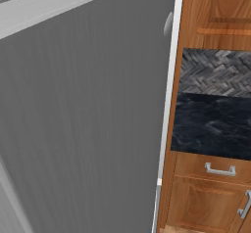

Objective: Take the cheese, fish, and sweet potato from the fridge and place them on the plate on the dining counter to create an appetizer plate.

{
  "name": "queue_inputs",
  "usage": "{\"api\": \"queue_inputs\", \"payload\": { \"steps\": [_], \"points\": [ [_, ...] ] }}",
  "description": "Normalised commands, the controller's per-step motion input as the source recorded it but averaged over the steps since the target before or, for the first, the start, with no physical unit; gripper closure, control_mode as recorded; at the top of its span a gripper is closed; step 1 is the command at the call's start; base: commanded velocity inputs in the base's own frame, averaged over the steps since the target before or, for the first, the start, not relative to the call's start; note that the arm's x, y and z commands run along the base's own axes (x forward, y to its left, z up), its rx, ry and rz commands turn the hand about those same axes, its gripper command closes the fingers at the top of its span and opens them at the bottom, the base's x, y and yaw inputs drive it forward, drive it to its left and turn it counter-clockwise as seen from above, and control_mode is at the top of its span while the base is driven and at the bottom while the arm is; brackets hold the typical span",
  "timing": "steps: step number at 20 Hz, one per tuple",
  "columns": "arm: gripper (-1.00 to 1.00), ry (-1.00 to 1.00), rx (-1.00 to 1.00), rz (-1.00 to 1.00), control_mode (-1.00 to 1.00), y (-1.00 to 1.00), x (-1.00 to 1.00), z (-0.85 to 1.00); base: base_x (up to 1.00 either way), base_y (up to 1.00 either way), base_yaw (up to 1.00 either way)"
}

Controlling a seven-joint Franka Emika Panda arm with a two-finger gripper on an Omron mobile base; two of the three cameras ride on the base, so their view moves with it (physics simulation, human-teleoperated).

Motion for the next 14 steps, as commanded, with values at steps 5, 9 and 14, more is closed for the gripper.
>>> {"api": "queue_inputs", "payload": {
  "steps": [5,9,14],
  "points": [
    [1.00,0.00,-0.01,-0.02,-1.00,-0.01,-0.73,0.09,0.00,0.00,0.00],
    [1.00,0.00,-0.02,0.00,-1.00,0.01,-0.35,0.00,0.00,0.00,0.00],
    [1.00,0.00,-0.02,0.00,-1.00,0.00,-0.45,0.00,0.00,0.00,0.00]
  ]
}}
